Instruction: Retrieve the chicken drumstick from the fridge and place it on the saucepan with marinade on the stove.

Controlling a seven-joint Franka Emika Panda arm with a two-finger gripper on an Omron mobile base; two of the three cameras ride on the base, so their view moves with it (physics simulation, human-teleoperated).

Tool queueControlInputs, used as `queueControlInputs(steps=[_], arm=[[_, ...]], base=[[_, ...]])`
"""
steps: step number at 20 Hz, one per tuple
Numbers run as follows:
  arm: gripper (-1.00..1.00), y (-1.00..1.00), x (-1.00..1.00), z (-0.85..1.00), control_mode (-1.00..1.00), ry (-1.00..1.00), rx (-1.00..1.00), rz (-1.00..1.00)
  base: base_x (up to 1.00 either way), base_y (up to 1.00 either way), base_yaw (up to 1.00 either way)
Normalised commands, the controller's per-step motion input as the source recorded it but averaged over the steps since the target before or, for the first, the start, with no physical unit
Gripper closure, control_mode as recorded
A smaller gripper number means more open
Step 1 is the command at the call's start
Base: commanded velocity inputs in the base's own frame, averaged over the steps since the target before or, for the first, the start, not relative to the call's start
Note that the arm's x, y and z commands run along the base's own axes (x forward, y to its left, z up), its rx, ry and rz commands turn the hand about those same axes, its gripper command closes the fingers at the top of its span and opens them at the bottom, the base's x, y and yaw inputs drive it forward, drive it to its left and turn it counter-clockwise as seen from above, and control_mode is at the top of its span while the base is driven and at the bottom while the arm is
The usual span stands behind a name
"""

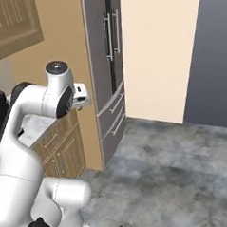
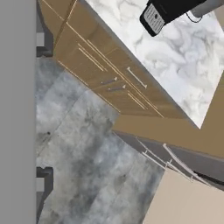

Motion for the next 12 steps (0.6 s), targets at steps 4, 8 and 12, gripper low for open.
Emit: queueControlInputs(steps=[4, 8, 12], arm=[[-1.0, 0.0, 0.0, 0.0, 1.0, 0.0, 0.0, 0.0], [-1.0, 0.0, 0.0, 0.0, 1.0, 0.0, 0.0, 0.0], [-1.0, 0.0, 0.0, 0.0, 1.0, 0.0, 0.0, 0.0]], base=[[1.0, -1.0, 0.06], [1.0, -1.0, 0.0], [1.0, -1.0, 0.0]])
